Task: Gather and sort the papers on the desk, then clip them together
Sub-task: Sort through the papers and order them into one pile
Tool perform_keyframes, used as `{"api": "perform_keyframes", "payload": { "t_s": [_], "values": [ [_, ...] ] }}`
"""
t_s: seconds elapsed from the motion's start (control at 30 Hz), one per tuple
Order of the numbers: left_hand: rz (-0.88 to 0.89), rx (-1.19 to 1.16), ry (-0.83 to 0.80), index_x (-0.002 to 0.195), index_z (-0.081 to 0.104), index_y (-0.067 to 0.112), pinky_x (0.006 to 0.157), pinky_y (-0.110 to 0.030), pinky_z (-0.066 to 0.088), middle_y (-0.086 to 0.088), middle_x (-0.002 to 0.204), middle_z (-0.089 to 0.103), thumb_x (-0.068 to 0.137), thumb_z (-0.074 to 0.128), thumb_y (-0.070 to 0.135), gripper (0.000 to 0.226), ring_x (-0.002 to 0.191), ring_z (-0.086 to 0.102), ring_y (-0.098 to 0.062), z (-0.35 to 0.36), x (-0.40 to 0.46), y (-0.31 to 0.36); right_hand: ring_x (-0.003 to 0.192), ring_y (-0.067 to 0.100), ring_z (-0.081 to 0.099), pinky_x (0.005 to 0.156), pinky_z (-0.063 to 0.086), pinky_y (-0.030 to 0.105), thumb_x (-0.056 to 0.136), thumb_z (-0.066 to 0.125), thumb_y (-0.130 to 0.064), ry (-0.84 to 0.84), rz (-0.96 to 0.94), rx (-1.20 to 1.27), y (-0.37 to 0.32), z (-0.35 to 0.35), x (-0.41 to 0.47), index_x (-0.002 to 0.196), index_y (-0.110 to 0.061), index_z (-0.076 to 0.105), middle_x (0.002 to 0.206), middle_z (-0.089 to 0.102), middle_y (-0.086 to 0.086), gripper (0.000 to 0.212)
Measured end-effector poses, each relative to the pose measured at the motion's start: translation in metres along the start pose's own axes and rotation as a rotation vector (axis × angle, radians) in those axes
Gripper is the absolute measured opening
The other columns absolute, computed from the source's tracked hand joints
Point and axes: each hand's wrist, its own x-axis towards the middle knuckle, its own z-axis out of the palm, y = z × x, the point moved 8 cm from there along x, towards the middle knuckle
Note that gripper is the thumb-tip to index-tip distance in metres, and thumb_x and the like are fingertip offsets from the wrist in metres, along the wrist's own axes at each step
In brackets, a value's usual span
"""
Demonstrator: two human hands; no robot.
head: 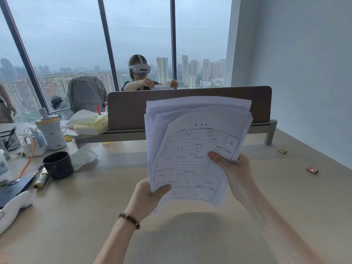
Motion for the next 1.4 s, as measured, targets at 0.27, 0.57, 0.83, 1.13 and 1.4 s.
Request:
{"api": "perform_keyframes", "payload": {
  "t_s": [0.27, 0.57, 0.83, 1.13, 1.4],
  "values": [
    [0.007, -0.019, 0.058, 0.092, 0.073, 0.008, 0.068, -0.033, 0.058, -0.004, 0.088, 0.076, 0.078, 0.080, 0.031, 0.028, 0.083, 0.071, -0.021, 0.008, -0.012, 0.000, 0.088, 0.024, 0.077, 0.078, 0.063, 0.047, 0.083, 0.081, -0.016, 0.043, 0.022, -0.104, 0.016, 0.001, -0.007, 0.101, -0.018, 0.077, 0.095, 0.080, 0.000, 0.018],
    [-0.049, -0.556, 0.006, 0.103, 0.075, 0.012, 0.076, -0.036, 0.061, -0.007, 0.105, 0.077, 0.082, 0.078, 0.011, 0.022, 0.096, 0.073, -0.022, 0.006, -0.009, 0.015, 0.105, 0.023, 0.073, 0.082, 0.062, 0.043, 0.078, 0.084, -0.025, -0.142, -0.050, -0.143, 0.018, 0.004, -0.003, 0.127, -0.016, 0.058, 0.118, 0.073, 0.004, 0.056],
    [-0.091, -0.402, 0.015, 0.085, 0.078, 0.023, 0.064, -0.020, 0.056, 0.008, 0.087, 0.079, 0.082, 0.077, 0.014, 0.009, 0.080, 0.074, -0.007, 0.010, -0.010, 0.012, 0.107, 0.020, 0.073, 0.090, 0.059, 0.042, 0.086, 0.073, -0.032, -0.212, 0.023, -0.190, 0.034, 0.001, -0.004, 0.121, -0.019, 0.069, 0.116, 0.076, -0.001, 0.038],
    [-0.133, -0.491, -0.251, 0.115, 0.070, 0.014, 0.091, -0.038, 0.057, -0.003, 0.113, 0.076, 0.090, 0.059, 0.030, 0.031, 0.110, 0.070, -0.025, 0.011, -0.005, 0.020, 0.098, 0.034, 0.075, 0.083, 0.062, 0.047, 0.095, 0.064, -0.019, -0.181, 0.243, 0.000, 0.044, 0.002, -0.015, 0.114, -0.006, 0.072, 0.108, 0.077, 0.014, 0.024],
    [-0.396, -1.446, -0.400, 0.108, 0.060, 0.006, 0.099, -0.056, 0.047, -0.021, 0.114, 0.065, 0.070, 0.073, 0.069, 0.075, 0.109, 0.063, -0.041, 0.023, -0.014, -0.010, 0.094, 0.034, 0.076, 0.073, 0.063, 0.041, 0.096, 0.065, -0.023, 0.007, 0.312, 0.133, 0.060, -0.006, -0.019, 0.117, -0.006, 0.071, 0.107, 0.077, 0.015, 0.027]
  ]
}}
